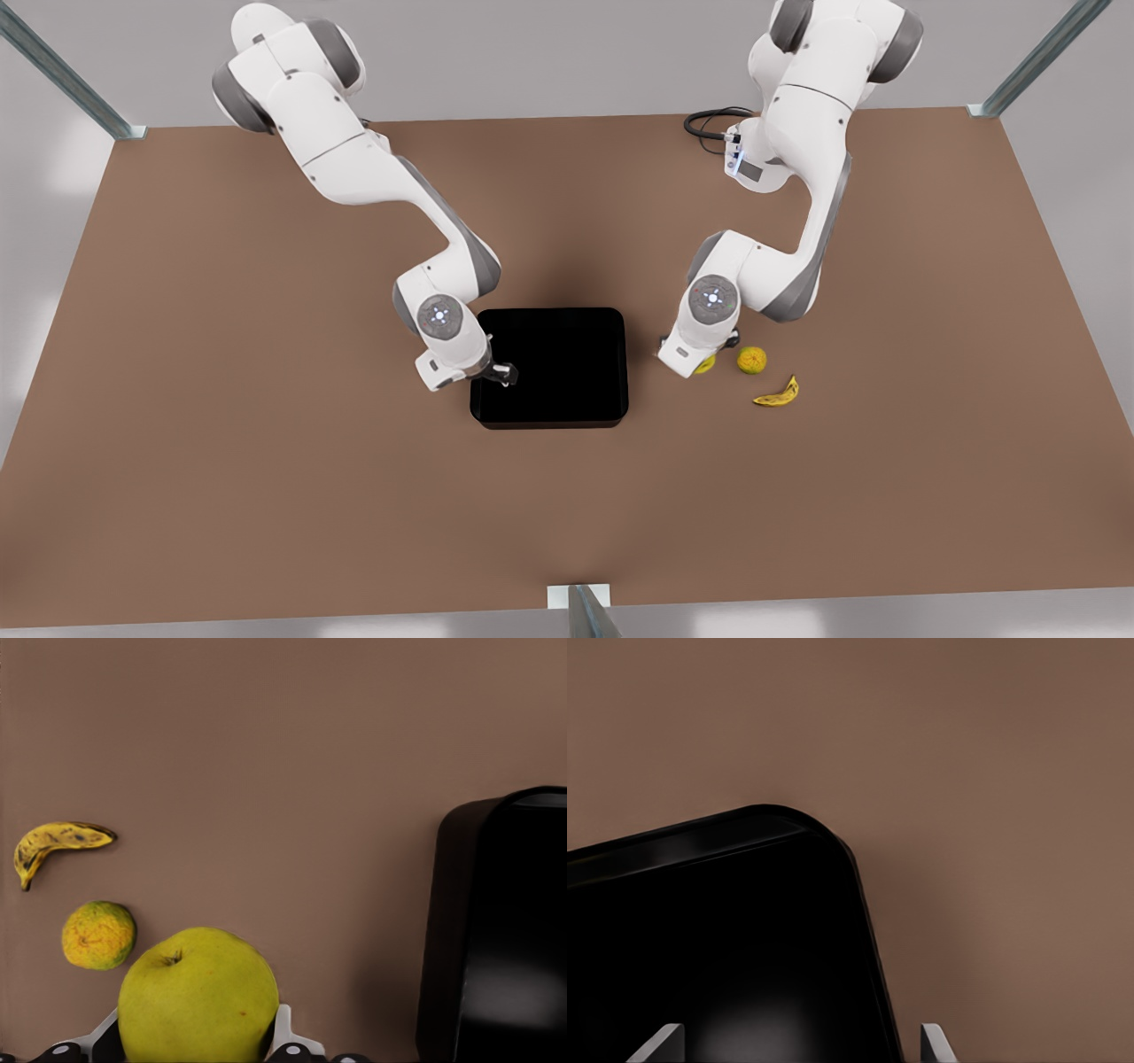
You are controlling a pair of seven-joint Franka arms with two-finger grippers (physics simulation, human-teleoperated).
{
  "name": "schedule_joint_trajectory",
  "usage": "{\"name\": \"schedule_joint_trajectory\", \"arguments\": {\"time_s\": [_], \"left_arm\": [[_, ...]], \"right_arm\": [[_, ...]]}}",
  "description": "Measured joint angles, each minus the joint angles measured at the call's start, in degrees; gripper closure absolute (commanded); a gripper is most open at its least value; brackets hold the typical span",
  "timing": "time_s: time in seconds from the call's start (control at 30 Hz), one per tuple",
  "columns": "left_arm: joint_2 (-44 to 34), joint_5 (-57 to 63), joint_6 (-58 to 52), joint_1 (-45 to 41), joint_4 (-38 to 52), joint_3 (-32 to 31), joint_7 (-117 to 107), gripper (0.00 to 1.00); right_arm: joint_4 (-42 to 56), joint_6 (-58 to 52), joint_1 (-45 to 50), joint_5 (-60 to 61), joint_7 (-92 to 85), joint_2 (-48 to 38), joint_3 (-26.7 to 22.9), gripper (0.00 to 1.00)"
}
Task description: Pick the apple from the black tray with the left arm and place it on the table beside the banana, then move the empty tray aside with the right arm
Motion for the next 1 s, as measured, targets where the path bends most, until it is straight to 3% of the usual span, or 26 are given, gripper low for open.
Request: {"name": "schedule_joint_trajectory", "arguments": {"time_s": [0.13, 0.17, 0.2, 0.23, 0.37, 0.57, 0.67, 0.7, 0.73, 0.77, 1.0], "left_arm": [[0.4, 1.6, 0.8, 2.3, -0.1, 0.0, 3.8, 0.33], [0.4, 2.1, 1.2, 2.5, 0.0, 0.0, 4.6, 0.33], [0.4, 2.5, 1.5, 2.5, 0.0, 0.0, 5.4, 0.23], [0.3, 2.8, 1.8, 2.5, 0.0, 0.0, 6.2, 0.0], [0.4, 3.2, 2.5, 2.5, 0.0, 0.0, 9.0, 0.0], [-1.3, 2.3, 2.8, 2.6, 0.9, -0.2, 12.2, 0.0], [-9.7, -3.3, 1.6, 4.5, -0.4, 0.6, 13.5, 0.0], [-12.8, -5.4, 0.4, 7.4, -2.3, 0.9, 13.8, 0.0], [-15.1, -7.2, -1.7, 10.5, -1.9, 1.4, 14.1, 0.0], [-17.1, -8.5, -4.2, 12.9, -0.7, 2.5, 14.3, 0.0], [-19.2, -11.9, -15.7, 16.4, 6.9, 5.2, 17.8, 0.0]], "right_arm": [[0.0, 1.9, 0.0, -0.4, 0.5, 1.3, 0.0, 0.04], [0.0, 2.3, 0.0, -0.4, 0.6, 1.6, 0.0, 0.1], [0.0, 2.6, 0.0, -0.4, 0.6, 1.8, 0.0, 0.4], [0.1, 3.0, 0.0, -0.4, 0.7, 1.8, 0.0, 0.57], [0.3, 4.1, -0.1, 0.4, 0.0, 1.9, 0.0, 0.79], [0.9, 5.2, 0.0, -0.1, -0.3, 3.3, -0.1, 0.73], [1.5, 5.9, 0.0, -0.3, -0.3, 4.8, 0.0, 0.69], [1.7, 6.1, 0.0, -0.3, -0.3, 5.2, 0.0, 0.75], [2.1, 6.3, 0.0, -0.2, -0.4, 5.5, 0.0, 0.92], [2.4, 6.6, 0.0, 0.2, -0.8, 5.6, 0.0, 1.0], [3.3, 5.3, -3.1, 1.1, -3.2, 1.1, 1.6, 1.0]]}}
